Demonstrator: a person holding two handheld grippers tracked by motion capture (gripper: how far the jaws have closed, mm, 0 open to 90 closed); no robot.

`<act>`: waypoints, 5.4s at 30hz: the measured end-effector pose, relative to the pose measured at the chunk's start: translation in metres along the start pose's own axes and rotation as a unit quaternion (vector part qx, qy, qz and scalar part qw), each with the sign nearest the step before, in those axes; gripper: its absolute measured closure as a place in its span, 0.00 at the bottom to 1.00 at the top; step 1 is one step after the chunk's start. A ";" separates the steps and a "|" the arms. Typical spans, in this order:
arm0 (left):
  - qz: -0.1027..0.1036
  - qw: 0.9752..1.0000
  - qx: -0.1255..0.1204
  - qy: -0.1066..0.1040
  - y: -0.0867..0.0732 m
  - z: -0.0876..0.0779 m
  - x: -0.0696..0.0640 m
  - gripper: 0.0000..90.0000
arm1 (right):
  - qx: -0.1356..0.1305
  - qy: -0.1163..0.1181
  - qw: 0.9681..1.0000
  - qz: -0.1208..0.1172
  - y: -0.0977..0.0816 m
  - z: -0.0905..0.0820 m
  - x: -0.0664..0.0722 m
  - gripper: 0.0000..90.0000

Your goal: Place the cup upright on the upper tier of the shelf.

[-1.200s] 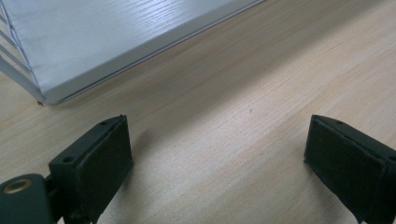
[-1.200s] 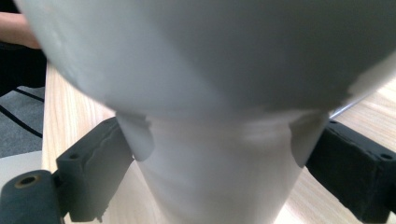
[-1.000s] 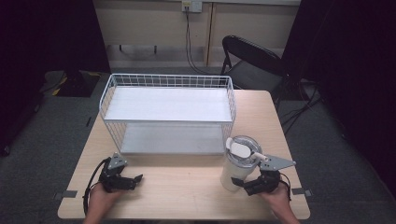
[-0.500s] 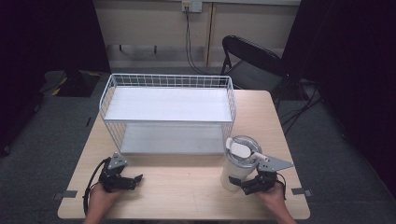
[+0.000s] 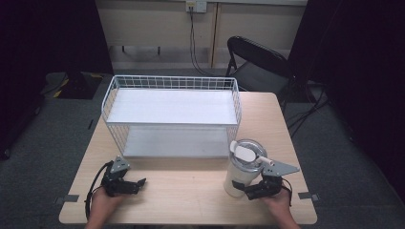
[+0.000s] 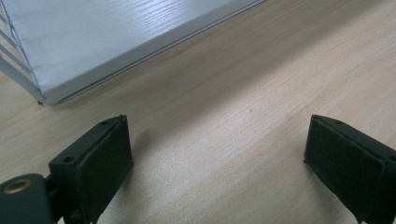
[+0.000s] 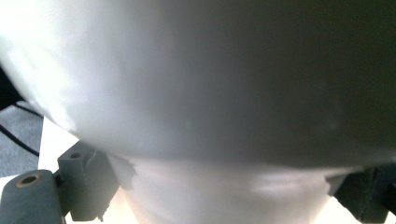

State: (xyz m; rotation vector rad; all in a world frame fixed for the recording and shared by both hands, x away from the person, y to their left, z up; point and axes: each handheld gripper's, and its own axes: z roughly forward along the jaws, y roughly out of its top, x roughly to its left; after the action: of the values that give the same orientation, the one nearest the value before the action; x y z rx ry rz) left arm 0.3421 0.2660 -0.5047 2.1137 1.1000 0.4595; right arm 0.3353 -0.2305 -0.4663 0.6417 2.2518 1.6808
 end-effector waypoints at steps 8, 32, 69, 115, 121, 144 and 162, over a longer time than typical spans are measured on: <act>0.000 1.000 0.000 0.000 0.000 0.000 0.000 0.08 | -0.008 0.011 1.000 0.001 0.017 0.000 0.007 0.10; 0.000 1.000 0.000 0.000 0.000 0.000 0.000 0.08 | -0.015 0.031 0.999 0.004 0.072 0.011 0.003 0.10; 0.000 1.000 0.000 0.000 0.000 0.000 0.000 0.08 | -0.003 0.069 0.997 -0.015 0.151 0.043 0.016 0.10; 0.002 1.000 0.001 -0.001 0.000 0.000 0.000 0.07 | 0.008 0.106 0.994 0.002 0.226 0.080 0.012 0.10; 0.000 1.000 0.001 -0.001 0.000 0.000 0.000 0.07 | 0.005 0.102 0.995 0.001 0.237 0.079 0.009 0.11; 0.002 1.000 0.000 -0.002 0.000 0.000 0.000 0.07 | 0.002 0.083 0.997 0.001 0.265 0.097 0.005 0.11; 0.002 1.000 0.000 -0.003 0.000 0.000 0.000 0.07 | -0.011 0.043 0.999 0.009 0.275 0.113 -0.012 0.11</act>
State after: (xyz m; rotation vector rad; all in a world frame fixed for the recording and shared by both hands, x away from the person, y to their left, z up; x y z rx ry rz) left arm 0.3419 0.2667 -0.5047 2.1153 1.0926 0.4538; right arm 0.4501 -0.0771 -0.2381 0.5987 2.2875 1.7723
